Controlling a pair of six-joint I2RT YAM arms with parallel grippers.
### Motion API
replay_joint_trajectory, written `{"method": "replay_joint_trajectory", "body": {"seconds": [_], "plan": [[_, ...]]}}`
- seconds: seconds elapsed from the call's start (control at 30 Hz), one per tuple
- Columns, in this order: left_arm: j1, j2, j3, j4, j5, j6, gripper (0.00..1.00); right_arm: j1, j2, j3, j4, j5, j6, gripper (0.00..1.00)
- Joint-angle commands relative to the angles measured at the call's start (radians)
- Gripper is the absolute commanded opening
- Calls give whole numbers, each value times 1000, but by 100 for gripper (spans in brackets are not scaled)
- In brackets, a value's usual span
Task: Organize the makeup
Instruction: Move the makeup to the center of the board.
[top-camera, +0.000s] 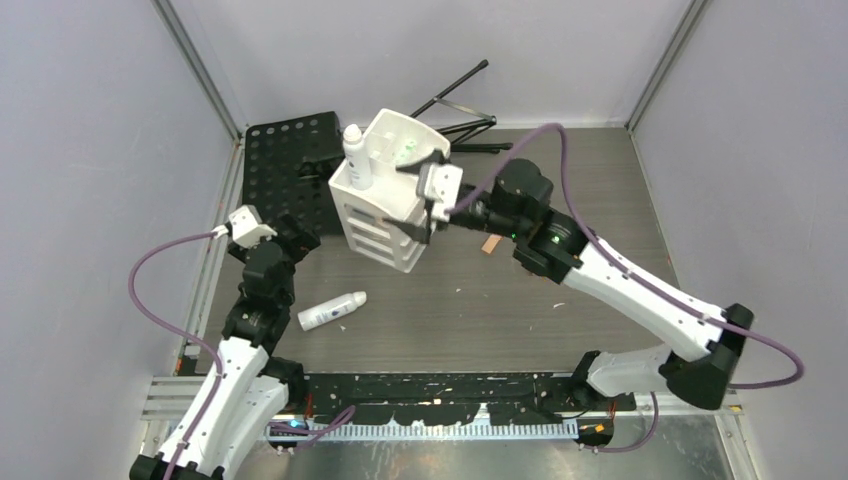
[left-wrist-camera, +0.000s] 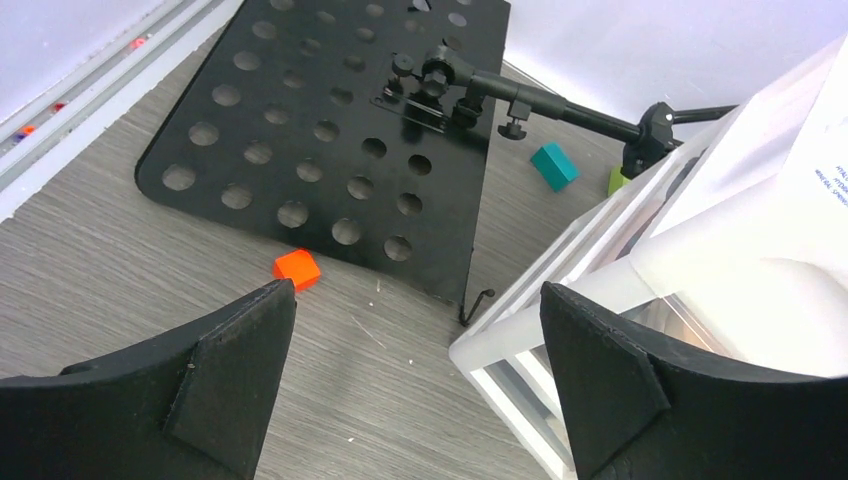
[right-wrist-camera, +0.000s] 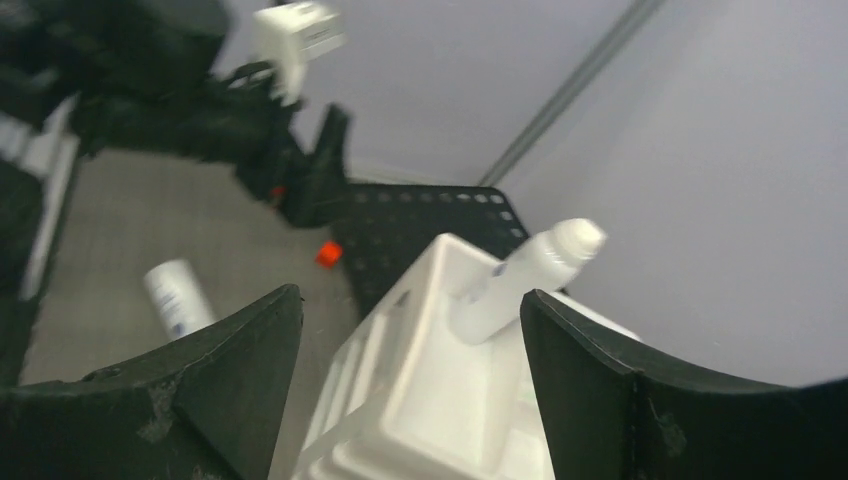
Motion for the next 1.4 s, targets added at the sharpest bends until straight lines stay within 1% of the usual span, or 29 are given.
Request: {"method": "replay_joint_trajectory", "body": {"seconds": [0.0,0.1,0.17,0.23,0.33,0.43,0.57,0.67,0.8,0.87,0.97,1.07,1.23,1.37], "plan": [[-2,-11,2,10,-52,-17,95,77,-67,-82,-336,-124,-177,85],[-2,1,10,-2,-67,-24,95,153,-43,-74,-454,-116,-202,85],[-2,5,11,-12,-78,-31,95,195,-1,-69,-488,-136,-234,84],[-2,1,11,-18,-91,-41,95,228,72,-66,-501,-162,-291,83],[-2,-9,11,-32,-118,-51,96,280,194,-28,-542,-140,-351,83],[-2,-27,12,-45,-138,-55,96,292,315,42,-591,-174,-396,83],[-3,-54,10,-55,-152,-53,96,291,444,103,-599,-190,-474,83],[-3,-71,23,-76,-149,-44,94,287,542,149,-590,-155,-500,82],[-4,-90,30,-113,-205,-64,95,274,621,190,-540,-169,-492,82],[-3,-102,37,-158,-293,-118,96,263,639,182,-478,-181,-472,82],[-2,-125,34,-238,-430,-245,97,249,660,178,-424,-199,-456,82],[-3,-152,41,-311,-520,-344,98,240,687,177,-386,-197,-458,82],[-2,-180,56,-346,-555,-362,98,226,729,183,-299,-182,-461,82],[-3,-199,83,-383,-568,-363,98,213,769,227,-288,-180,-461,83]]}}
